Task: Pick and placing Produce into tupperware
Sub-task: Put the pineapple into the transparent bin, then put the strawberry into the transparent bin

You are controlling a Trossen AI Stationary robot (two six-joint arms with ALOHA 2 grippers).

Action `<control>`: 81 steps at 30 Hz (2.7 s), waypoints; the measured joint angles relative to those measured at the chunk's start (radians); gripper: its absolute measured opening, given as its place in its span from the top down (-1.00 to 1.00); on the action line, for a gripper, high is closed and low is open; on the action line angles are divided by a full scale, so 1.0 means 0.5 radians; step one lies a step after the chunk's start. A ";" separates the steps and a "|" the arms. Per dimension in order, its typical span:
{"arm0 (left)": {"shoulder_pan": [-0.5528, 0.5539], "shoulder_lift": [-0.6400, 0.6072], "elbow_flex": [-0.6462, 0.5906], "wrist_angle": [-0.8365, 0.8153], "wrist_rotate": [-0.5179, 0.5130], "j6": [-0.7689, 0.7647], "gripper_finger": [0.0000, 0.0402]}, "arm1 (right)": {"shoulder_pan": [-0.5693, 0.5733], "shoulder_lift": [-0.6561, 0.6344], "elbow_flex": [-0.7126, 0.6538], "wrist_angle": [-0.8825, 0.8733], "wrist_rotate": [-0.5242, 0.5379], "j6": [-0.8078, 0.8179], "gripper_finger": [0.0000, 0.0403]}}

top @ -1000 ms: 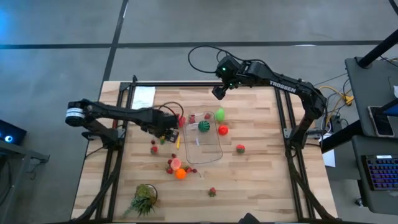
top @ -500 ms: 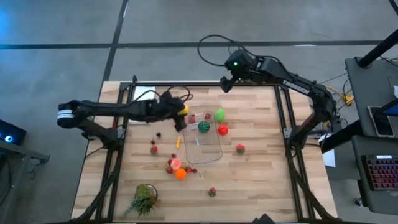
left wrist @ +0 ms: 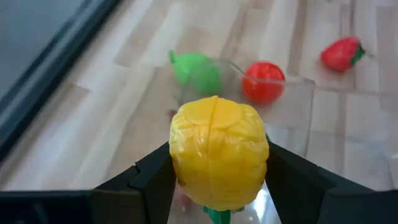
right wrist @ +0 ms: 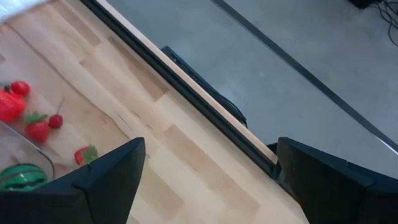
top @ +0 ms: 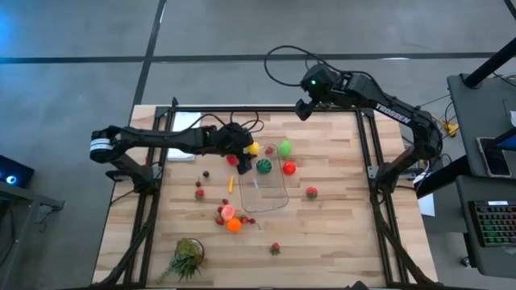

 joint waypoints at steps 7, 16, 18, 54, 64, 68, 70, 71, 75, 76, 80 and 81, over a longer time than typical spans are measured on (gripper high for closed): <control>-0.001 0.143 -0.005 -0.023 0.320 -0.427 0.00 | 0.000 -0.002 -0.078 -0.033 -0.002 0.013 -0.77; 0.027 0.153 -0.019 -0.150 0.590 -0.909 0.00 | 0.000 -0.007 -0.148 -0.098 -0.006 0.067 -0.77; 0.039 0.181 -0.041 -0.147 0.686 -1.065 0.00 | 0.000 -0.005 -0.148 -0.115 -0.010 0.113 -0.77; 0.091 -0.230 -0.051 -0.265 0.262 0.788 -0.68 | 0.532 -0.063 -0.853 -0.378 -0.734 1.509 -0.77; 0.108 -0.466 -0.046 -0.262 0.066 0.833 -0.68 | 0.976 -0.063 -1.179 -0.046 -0.811 2.185 -0.77; 0.090 -0.678 -0.006 -0.217 0.119 0.744 -0.68 | 1.047 -0.061 -1.295 0.218 -0.805 2.352 -0.77; 0.091 -0.805 -0.007 -0.185 0.142 0.660 -0.68 | 1.055 -0.055 -1.363 0.298 -0.801 2.426 -0.77; 0.091 -0.858 -0.012 -0.179 0.159 0.625 -0.68 | 1.059 -0.053 -1.397 0.311 -0.800 2.461 -0.77; 0.091 -1.074 -0.039 -0.179 0.199 0.482 -0.69 | 1.058 -0.053 -1.509 0.378 -0.793 2.577 -0.77; 0.091 -1.115 -0.050 -0.178 0.205 0.451 -0.69 | 1.058 -0.053 -1.519 0.382 -0.794 2.583 -0.77; 0.091 -1.248 -0.093 -0.189 0.207 0.363 -0.69 | 1.066 -0.053 -1.546 0.499 -0.809 2.583 -0.77; 0.091 -1.272 -0.096 -0.199 0.206 0.360 -0.69 | 1.066 -0.053 -1.554 0.526 -0.808 2.588 -0.77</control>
